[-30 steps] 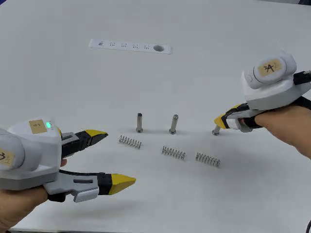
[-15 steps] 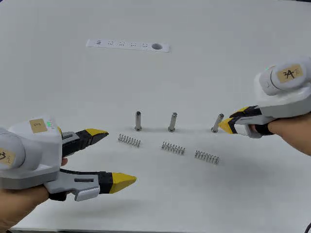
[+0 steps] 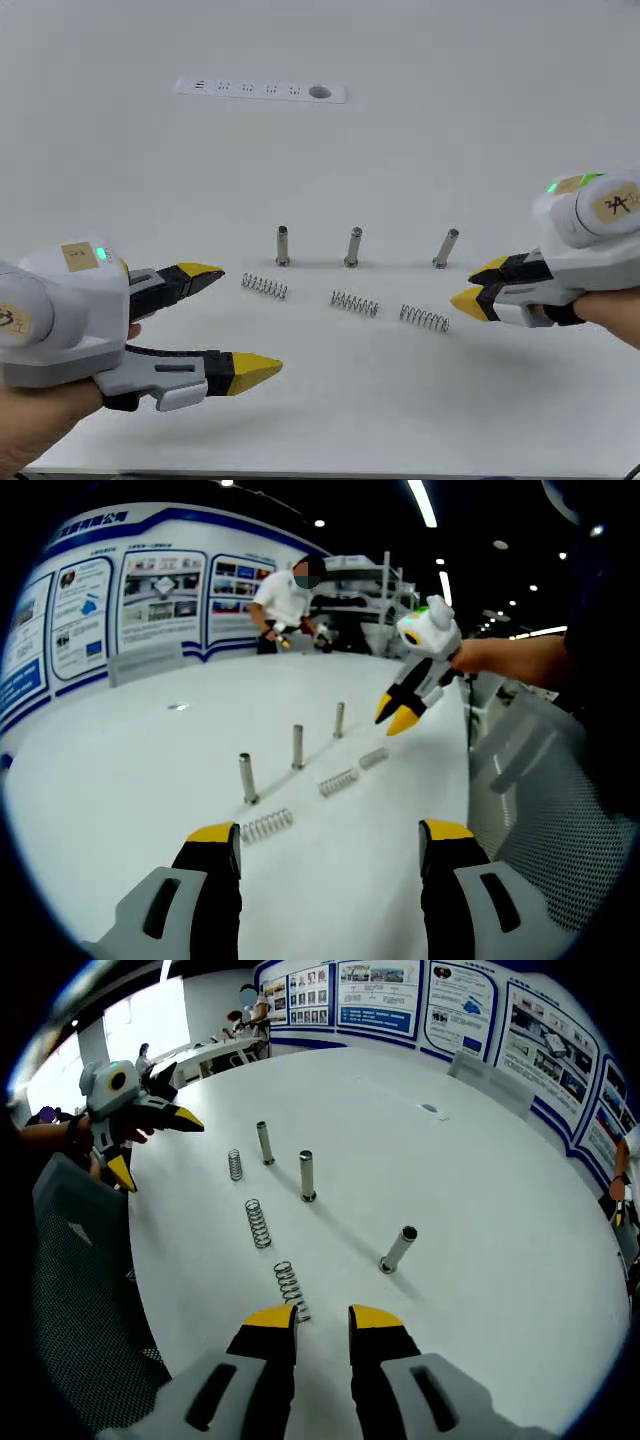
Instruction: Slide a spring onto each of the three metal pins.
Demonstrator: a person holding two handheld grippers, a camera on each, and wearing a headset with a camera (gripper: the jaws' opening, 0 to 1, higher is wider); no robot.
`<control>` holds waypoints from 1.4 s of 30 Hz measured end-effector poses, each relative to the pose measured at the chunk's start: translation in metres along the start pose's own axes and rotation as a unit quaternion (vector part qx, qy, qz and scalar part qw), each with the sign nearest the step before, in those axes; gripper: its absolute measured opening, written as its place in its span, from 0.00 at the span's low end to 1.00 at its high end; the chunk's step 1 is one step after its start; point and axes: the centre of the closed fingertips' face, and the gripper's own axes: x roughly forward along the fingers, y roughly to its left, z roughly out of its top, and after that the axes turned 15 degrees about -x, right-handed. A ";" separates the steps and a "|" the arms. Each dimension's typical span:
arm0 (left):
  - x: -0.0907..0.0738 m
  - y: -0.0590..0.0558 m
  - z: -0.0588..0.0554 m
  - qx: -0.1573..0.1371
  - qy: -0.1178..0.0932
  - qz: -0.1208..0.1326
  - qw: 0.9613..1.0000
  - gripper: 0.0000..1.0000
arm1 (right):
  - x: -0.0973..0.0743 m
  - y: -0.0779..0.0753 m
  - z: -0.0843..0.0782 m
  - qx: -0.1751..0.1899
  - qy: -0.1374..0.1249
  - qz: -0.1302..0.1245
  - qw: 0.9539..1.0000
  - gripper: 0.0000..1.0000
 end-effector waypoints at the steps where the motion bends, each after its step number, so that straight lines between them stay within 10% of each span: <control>1: 0.000 0.000 0.000 0.000 0.000 0.000 1.000 0.74 | 0.001 0.003 -0.002 -0.005 0.002 0.005 1.000 0.21; 21: -0.002 0.001 -0.002 -0.003 0.002 0.005 1.000 0.74 | 0.025 0.018 -0.013 -0.099 0.004 0.070 0.993 0.16; 42: -0.002 -0.001 -0.002 -0.003 0.007 0.007 1.000 0.73 | 0.027 0.020 -0.014 -0.115 0.003 0.084 0.990 0.12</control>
